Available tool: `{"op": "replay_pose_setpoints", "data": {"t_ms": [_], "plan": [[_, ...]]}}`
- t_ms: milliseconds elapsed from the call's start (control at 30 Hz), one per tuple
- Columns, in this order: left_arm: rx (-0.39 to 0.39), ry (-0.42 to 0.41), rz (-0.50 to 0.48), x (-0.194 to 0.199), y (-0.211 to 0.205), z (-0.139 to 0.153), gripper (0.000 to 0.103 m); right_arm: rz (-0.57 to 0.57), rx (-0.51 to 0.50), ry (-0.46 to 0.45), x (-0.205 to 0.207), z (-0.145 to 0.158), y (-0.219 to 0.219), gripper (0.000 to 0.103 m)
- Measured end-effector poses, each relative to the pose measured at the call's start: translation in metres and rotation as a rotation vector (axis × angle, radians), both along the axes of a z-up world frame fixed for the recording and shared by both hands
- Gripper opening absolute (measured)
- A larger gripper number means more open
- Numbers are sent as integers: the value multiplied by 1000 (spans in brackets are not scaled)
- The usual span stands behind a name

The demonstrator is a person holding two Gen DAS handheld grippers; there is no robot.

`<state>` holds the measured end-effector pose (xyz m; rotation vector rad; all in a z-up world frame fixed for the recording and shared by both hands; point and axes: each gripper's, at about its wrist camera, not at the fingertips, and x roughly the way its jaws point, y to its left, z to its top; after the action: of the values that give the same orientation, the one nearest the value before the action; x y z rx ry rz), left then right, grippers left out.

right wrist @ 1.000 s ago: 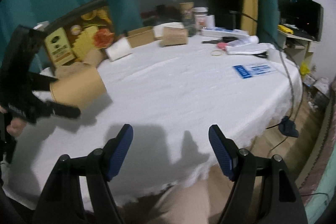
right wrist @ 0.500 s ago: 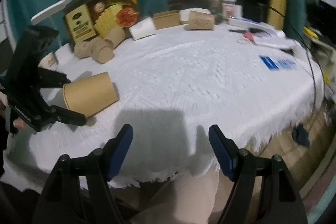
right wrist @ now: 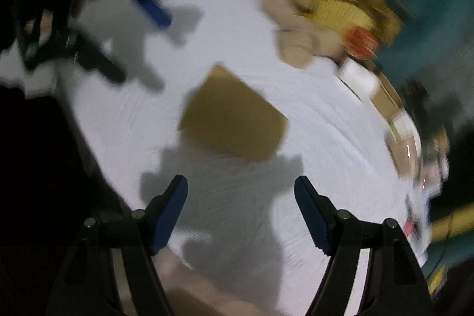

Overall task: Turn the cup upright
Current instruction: 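Lift the brown cup with the right gripper and rotate it mouth up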

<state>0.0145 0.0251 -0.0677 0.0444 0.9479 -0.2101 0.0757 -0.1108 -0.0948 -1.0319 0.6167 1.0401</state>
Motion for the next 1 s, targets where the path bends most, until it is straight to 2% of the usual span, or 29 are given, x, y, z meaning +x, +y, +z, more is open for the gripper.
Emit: {"op": "replay_pose_setpoints", "data": {"t_ms": [100,233,400,533,633,800,900,1000], "plan": [[-42,-2,85,-23,14,-4,84,94,-80,-21,6,4,15,72],[-154,-5,174,-46,35,-11,84,167,-197,-97,15,3,38,72],[-247,-21,270,-53,57,-21,84,328,-381,-129,2,-9,67,72],[-272,-59,283,-53,68,-17,84,398,-515,-131,0,-24,90,72],[-291,-79,281,-55,74,-15,84,409,-589,-113,3,-32,100,72],[-309,-84,271,-58,79,-19,84,410,-634,-100,10,-40,108,72],[-310,-90,276,-60,82,-21,84,405,-621,-126,13,-42,112,56],[-301,-92,295,-60,86,-22,84,394,-597,-123,15,-40,117,56]]}}
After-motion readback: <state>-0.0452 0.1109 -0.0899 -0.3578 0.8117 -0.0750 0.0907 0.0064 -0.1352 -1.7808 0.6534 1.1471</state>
